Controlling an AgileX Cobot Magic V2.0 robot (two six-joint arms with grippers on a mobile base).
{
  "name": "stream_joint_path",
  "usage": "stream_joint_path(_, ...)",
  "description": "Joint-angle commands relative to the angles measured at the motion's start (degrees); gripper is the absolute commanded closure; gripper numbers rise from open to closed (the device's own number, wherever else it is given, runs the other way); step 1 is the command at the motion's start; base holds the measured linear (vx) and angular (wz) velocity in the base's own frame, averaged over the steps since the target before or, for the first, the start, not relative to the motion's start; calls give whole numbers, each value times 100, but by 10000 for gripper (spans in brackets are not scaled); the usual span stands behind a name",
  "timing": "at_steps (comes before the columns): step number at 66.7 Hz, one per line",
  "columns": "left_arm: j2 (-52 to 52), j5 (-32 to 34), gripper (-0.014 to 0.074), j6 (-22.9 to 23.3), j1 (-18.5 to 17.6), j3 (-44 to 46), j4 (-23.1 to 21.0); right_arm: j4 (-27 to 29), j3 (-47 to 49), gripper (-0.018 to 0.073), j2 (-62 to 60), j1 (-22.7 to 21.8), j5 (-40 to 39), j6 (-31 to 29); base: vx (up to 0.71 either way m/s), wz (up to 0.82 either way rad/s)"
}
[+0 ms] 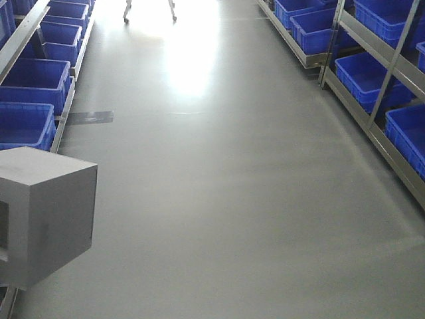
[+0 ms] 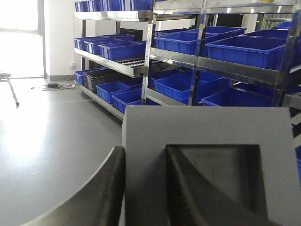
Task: Sort gray base to blue bin
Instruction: 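Drive down the aisle to the large blue bins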
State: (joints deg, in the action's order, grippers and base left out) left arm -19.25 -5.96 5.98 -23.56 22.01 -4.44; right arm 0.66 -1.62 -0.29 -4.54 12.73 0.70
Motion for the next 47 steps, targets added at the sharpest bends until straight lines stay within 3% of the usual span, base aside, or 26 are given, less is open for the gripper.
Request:
stream_joint_path(1, -42, 641, 594, 51, -15, 203, -61, -25, -9, 564, 103, -14, -413, -70, 41, 0)
stream_joint_path(47, -42, 641, 594, 51, -15, 203, -61, -25, -9, 564, 103, -14, -413, -70, 44, 2)
